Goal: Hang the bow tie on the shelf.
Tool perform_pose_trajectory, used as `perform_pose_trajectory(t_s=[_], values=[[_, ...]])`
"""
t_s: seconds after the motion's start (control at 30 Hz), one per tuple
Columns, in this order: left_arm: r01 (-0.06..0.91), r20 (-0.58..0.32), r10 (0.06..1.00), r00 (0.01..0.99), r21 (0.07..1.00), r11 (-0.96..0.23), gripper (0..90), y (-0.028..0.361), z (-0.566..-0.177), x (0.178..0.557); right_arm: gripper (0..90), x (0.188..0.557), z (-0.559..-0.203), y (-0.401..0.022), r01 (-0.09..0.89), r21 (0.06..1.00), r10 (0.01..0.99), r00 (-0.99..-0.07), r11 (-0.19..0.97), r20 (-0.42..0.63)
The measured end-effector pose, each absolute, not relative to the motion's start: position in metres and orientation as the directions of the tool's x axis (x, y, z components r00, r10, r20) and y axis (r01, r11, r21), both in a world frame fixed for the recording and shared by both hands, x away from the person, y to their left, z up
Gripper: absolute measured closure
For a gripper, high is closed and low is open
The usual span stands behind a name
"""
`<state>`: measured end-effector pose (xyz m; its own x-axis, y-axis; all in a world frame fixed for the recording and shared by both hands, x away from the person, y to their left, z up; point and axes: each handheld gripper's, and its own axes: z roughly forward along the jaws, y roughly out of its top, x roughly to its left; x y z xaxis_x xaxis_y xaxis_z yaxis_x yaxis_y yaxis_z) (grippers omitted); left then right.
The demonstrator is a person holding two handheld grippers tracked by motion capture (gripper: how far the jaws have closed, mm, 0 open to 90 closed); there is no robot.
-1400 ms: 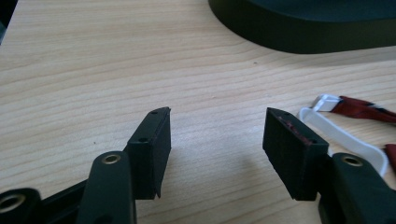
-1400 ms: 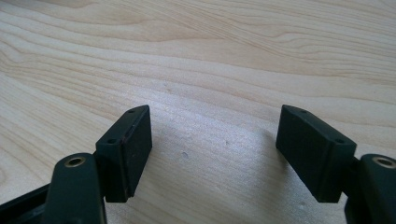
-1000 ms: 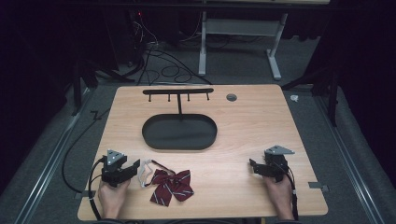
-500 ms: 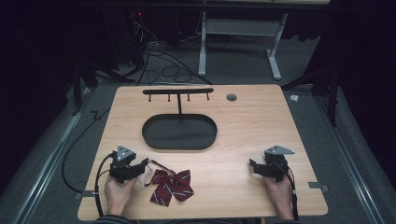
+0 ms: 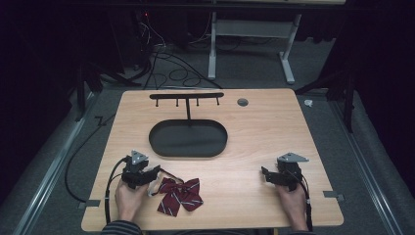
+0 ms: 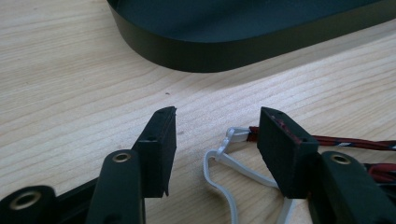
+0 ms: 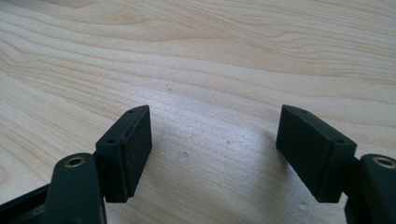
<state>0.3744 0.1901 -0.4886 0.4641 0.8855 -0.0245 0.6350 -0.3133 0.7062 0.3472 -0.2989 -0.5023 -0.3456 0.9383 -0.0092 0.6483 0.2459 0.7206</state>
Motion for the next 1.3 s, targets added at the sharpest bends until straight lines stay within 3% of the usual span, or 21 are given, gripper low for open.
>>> perform_pose_trajectory(t_s=[0.47, 0.8, 1.3], values=[[0.640, -0.005, 0.882, 0.470, 0.691, -0.337, 63.7, 0.185, -0.496, 0.380, 28.3, 0.347, -0.502, -0.299, 0.648, 0.721, 0.938, -0.346, 0.246, -0.009], [0.634, -0.009, 0.872, 0.489, 0.691, -0.348, 84.6, 0.185, -0.497, 0.380, 28.3, 0.347, -0.502, -0.299, 0.650, 0.720, 0.939, -0.345, 0.244, -0.006], [0.618, -0.040, 0.858, 0.511, 0.711, -0.335, 86.7, 0.187, -0.486, 0.375, 28.3, 0.347, -0.502, -0.299, 0.648, 0.721, 0.938, -0.346, 0.246, -0.009]])
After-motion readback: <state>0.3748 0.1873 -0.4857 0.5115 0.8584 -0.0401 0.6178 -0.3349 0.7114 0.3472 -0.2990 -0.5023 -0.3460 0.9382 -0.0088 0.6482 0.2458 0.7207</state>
